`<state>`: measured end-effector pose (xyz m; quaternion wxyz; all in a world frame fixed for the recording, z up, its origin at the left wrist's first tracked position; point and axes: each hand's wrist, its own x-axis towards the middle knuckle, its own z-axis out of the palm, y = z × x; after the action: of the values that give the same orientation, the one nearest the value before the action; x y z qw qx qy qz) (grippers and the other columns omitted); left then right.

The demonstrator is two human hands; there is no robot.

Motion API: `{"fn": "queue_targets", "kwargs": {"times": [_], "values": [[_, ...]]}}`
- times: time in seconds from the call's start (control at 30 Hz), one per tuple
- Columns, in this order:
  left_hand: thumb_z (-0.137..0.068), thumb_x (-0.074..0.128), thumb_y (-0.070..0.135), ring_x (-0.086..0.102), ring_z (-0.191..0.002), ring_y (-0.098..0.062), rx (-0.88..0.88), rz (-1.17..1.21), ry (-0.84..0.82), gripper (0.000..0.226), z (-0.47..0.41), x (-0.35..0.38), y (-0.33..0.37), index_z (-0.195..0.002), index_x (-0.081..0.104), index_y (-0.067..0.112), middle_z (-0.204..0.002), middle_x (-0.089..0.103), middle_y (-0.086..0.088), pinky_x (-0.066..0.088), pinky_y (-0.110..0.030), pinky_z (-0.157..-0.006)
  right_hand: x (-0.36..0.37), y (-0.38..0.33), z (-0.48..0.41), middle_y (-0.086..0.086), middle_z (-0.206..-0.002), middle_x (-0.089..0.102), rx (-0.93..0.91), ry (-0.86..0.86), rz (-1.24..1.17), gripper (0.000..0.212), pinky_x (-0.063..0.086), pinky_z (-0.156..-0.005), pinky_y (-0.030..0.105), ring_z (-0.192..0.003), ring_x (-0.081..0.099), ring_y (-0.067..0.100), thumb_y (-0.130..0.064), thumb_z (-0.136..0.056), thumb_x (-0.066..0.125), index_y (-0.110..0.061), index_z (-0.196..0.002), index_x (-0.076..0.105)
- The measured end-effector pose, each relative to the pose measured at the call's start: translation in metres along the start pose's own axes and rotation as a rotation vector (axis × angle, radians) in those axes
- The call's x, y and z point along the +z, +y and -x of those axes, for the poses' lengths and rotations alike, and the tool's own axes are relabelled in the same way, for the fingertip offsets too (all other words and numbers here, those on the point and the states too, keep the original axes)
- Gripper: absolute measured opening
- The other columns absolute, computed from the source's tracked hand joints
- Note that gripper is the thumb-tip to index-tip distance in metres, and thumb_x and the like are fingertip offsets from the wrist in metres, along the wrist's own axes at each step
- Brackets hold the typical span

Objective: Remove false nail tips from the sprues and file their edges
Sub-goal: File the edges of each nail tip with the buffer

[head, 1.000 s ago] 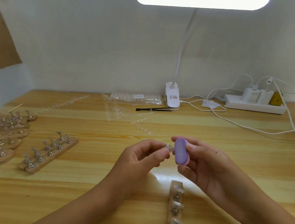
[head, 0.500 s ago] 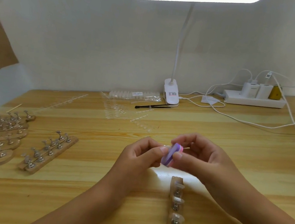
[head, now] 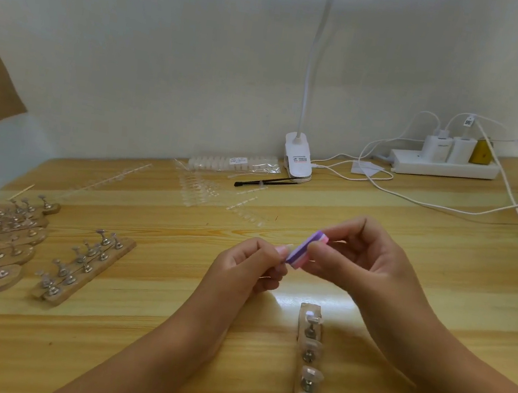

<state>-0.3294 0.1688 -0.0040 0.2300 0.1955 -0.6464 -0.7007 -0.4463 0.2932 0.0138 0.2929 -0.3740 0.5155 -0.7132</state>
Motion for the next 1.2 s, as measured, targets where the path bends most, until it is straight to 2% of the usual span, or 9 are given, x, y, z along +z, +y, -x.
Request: {"fn": "queue_targets", "kwargs": {"times": [0.1, 0.2, 0.3, 0.6, 0.7, 0.8, 0.87, 1.03, 1.2], "values": [[-0.065, 0.069, 0.052, 0.059, -0.071, -0.004, -0.001, -0.010, -0.020, 0.026, 0.000, 0.000, -0.001, -0.071, 0.070, 0.026, -0.072, 0.064, 0.008, 0.050, -0.019, -0.072, 0.002, 0.002, 0.001, 0.010, -0.091, 0.076, 0.058, -0.096, 0.069, 0.037, 0.058, -0.080, 0.026, -0.089, 0.074, 0.021, -0.020, -0.070, 0.075, -0.003, -0.097, 0.057], [-0.065, 0.070, 0.049, 0.059, -0.073, -0.006, -0.015, 0.043, -0.007, 0.027, -0.001, -0.001, -0.001, -0.074, 0.072, 0.023, -0.074, 0.063, 0.006, 0.051, -0.018, -0.071, -0.001, 0.004, -0.001, 0.008, -0.093, 0.075, 0.019, 0.002, 0.054, 0.037, 0.058, -0.080, 0.026, -0.090, 0.073, 0.021, -0.024, -0.068, 0.076, -0.008, -0.097, 0.060], [-0.073, 0.069, 0.043, 0.062, -0.075, -0.003, -0.018, 0.027, -0.029, 0.025, -0.001, -0.001, -0.002, -0.079, 0.072, 0.018, -0.076, 0.067, 0.008, 0.050, -0.016, -0.070, -0.001, 0.005, -0.002, 0.009, -0.095, 0.075, 0.060, -0.072, 0.053, 0.036, 0.058, -0.083, 0.029, -0.092, 0.073, 0.022, -0.023, -0.070, 0.075, -0.007, -0.099, 0.061], [-0.066, 0.067, 0.052, 0.061, -0.076, -0.005, -0.010, 0.022, -0.013, 0.030, -0.001, -0.001, -0.002, -0.078, 0.076, 0.026, -0.076, 0.066, 0.007, 0.052, -0.022, -0.077, 0.001, 0.010, 0.000, 0.006, -0.094, 0.075, -0.011, 0.033, 0.066, 0.034, 0.057, -0.079, 0.023, -0.091, 0.072, 0.018, -0.027, -0.068, 0.077, -0.014, -0.096, 0.063], [-0.067, 0.067, 0.051, 0.061, -0.074, -0.003, -0.011, -0.002, -0.019, 0.023, 0.000, 0.000, -0.001, -0.070, 0.073, 0.029, -0.074, 0.066, 0.011, 0.050, -0.024, -0.079, 0.003, 0.009, 0.000, 0.007, -0.094, 0.075, 0.037, -0.073, 0.072, 0.034, 0.057, -0.081, 0.025, -0.092, 0.073, 0.019, -0.025, -0.070, 0.077, -0.010, -0.097, 0.061], [-0.069, 0.068, 0.051, 0.060, -0.077, -0.005, -0.017, -0.002, -0.003, 0.023, -0.001, -0.001, -0.002, -0.073, 0.075, 0.029, -0.075, 0.065, 0.010, 0.050, -0.025, -0.079, 0.002, 0.010, 0.000, 0.008, -0.094, 0.075, 0.004, 0.018, 0.068, 0.039, 0.059, -0.084, 0.030, -0.093, 0.072, 0.022, -0.031, -0.066, 0.079, -0.012, -0.096, 0.063], [-0.068, 0.068, 0.051, 0.060, -0.076, -0.004, -0.011, -0.013, -0.007, 0.024, -0.001, -0.001, -0.002, -0.073, 0.073, 0.028, -0.075, 0.066, 0.010, 0.049, -0.028, -0.082, 0.002, 0.009, 0.000, 0.007, -0.094, 0.075, 0.036, -0.029, 0.110, 0.039, 0.059, -0.086, 0.036, -0.093, 0.072, 0.021, -0.030, -0.067, 0.078, -0.011, -0.097, 0.062], [-0.065, 0.070, 0.052, 0.055, -0.071, -0.006, -0.004, -0.018, -0.009, 0.026, 0.000, 0.000, -0.001, -0.070, 0.070, 0.027, -0.073, 0.060, 0.007, 0.049, -0.022, -0.075, -0.003, 0.004, -0.002, 0.005, -0.092, 0.075, 0.010, 0.031, 0.084, 0.031, 0.056, -0.078, 0.021, -0.088, 0.072, 0.017, -0.023, -0.073, 0.072, -0.010, -0.101, 0.066], [-0.064, 0.069, 0.052, 0.049, -0.069, -0.009, 0.020, -0.071, -0.009, 0.028, 0.001, 0.001, -0.003, -0.065, 0.062, 0.025, -0.070, 0.055, 0.005, 0.045, -0.022, -0.072, -0.007, 0.000, -0.004, 0.007, -0.094, 0.075, 0.109, -0.061, 0.166, 0.034, 0.057, -0.075, 0.021, -0.083, 0.071, 0.014, -0.027, -0.074, 0.066, -0.012, -0.104, 0.071]]}}
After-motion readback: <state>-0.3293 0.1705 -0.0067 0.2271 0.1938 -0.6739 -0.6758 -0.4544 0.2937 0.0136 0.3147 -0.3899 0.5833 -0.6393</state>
